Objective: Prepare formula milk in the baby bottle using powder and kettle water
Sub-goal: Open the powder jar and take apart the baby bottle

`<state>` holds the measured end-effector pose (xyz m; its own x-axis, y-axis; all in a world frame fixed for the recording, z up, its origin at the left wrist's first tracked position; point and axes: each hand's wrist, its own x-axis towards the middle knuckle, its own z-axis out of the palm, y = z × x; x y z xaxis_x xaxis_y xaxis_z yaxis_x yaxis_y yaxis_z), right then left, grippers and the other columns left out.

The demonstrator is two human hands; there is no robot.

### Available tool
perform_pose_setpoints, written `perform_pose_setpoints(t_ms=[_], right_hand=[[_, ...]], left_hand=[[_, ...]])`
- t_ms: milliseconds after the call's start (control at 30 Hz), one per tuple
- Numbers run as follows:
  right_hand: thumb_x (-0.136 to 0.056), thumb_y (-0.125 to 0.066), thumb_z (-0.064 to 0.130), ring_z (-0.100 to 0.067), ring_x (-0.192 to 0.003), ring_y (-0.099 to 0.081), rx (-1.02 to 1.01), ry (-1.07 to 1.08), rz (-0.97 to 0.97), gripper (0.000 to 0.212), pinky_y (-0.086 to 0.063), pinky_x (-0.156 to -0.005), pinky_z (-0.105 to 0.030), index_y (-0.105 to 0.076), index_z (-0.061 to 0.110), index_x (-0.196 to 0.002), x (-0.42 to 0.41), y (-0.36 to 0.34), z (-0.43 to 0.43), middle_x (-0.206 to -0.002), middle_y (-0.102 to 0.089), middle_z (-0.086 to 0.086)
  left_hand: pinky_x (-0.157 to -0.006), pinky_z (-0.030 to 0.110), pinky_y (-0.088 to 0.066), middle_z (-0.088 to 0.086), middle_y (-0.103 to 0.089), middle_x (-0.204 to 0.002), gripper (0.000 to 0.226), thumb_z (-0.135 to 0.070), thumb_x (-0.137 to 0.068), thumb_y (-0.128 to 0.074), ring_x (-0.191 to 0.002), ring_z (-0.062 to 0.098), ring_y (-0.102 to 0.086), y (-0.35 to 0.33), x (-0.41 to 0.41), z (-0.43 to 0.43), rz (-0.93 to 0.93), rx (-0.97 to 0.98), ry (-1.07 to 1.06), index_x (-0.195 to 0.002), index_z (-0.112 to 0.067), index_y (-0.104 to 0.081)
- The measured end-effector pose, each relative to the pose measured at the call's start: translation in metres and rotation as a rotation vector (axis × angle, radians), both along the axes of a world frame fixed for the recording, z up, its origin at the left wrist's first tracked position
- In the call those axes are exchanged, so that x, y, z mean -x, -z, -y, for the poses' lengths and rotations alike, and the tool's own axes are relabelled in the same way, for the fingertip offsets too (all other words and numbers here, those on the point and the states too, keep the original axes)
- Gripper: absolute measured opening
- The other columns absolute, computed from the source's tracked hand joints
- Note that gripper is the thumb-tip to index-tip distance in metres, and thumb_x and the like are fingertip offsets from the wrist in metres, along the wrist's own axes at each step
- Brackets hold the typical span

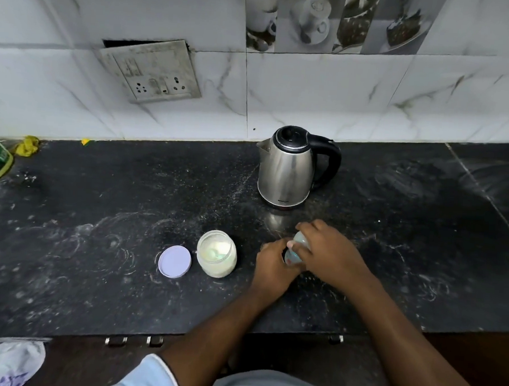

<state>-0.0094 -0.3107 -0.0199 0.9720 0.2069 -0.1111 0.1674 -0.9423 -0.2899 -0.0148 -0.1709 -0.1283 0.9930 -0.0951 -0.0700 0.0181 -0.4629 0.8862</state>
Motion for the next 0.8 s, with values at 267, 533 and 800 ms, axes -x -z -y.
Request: perform_pose_setpoints(t_ms=[267,533,800], right_hand=[[-0.099,-0.065,0.039,-0.024,-0.108,-0.065,0.186,-0.136,0.030,0.039,-0.050,-0.086,-0.032,-0.057,0.016,-0.129,-0.008,0.000,-0.006,-0.123,-0.060,-0.007],[-0.089,-0.068,0.012,-0.025,-0.126,-0.056,0.008,-0.337,-0.154,0.044,-0.049,-0.100,-0.037,-0.064,0.021,-0.132,-0.012,-0.009,0.003,-0.140,-0.056,-0.004],[-0.089,-0.072,0.030,-0.029,-0.104,-0.065,0.155,-0.174,-0.077,0.038,-0.051,-0.078,-0.036,-0.060,0.018,-0.123,-0.020,-0.004,0.003,-0.116,-0.061,-0.007]], left_hand=[[-0.065,0.014,-0.031,-0.022,-0.053,-0.074,0.028,-0.054,-0.077,-0.072,-0.079,0.005,-0.049,0.011,-0.006,-0.003,0.097,-0.039,0.069,-0.077,-0.045,-0.045],[-0.073,0.020,-0.041,-0.029,-0.055,-0.088,0.044,-0.046,-0.080,-0.082,-0.096,0.012,-0.053,0.013,-0.006,-0.006,0.082,-0.056,0.083,-0.115,-0.022,-0.074],[-0.071,0.027,-0.039,-0.011,-0.063,-0.089,0.034,-0.051,-0.076,-0.076,-0.096,0.012,-0.049,0.015,-0.006,-0.005,0.068,-0.067,0.080,-0.101,-0.029,-0.068]])
